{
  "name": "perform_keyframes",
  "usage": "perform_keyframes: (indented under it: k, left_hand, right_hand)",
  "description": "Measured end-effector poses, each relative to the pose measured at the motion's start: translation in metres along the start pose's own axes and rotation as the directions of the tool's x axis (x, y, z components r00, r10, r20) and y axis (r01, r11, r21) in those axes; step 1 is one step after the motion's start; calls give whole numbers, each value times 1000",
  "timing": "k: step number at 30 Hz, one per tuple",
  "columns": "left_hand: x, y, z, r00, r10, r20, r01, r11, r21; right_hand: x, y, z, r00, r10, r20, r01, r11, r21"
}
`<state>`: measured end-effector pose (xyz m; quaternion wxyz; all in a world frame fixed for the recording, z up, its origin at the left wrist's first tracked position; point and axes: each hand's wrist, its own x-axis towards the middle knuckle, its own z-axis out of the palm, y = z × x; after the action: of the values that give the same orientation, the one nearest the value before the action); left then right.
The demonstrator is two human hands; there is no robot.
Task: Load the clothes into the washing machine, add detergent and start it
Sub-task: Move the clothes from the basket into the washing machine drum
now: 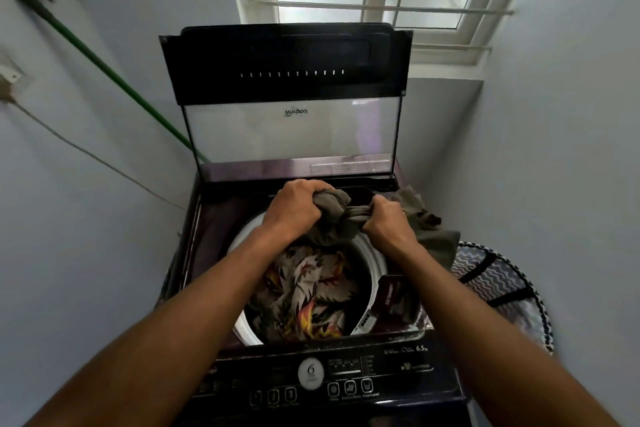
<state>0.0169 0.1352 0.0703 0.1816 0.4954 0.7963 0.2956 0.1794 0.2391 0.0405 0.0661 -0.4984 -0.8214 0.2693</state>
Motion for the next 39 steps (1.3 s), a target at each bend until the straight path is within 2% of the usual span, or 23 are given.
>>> perform_keyframes:
  k: [9,13,16,20,26,34,39]
  left_hand:
    - [-15,-38,4,993,-118,22,114,987,115]
    - [-28,-51,23,976,-180,123,160,976,150]
    - [-35,-61,37,955,-190,229,153,973,171]
    - [-38,-61,45,957,-184,224,142,971,193]
    - [-21,-33,52,974,-78,215,47,988,145]
    - [6,30,94,951,144,274,-160,986,37]
    - [20,75,138,911,305,280,-315,949,-8]
  right_hand:
    - [-7,-51,42,981,-64,186,30,983,179]
    - [-14,-44,56,953,-49,300,12,992,125]
    - [-17,-32,62,945,-1,328,-37,993,109]
    - [-11,-21,58,954,1,301,-32,995,98]
    - [2,1,44,975,34,219,-70,985,158]
    - [5,48,3,993,65,-102,-39,970,241]
    - [6,111,-18,954,211,-215,-150,951,269]
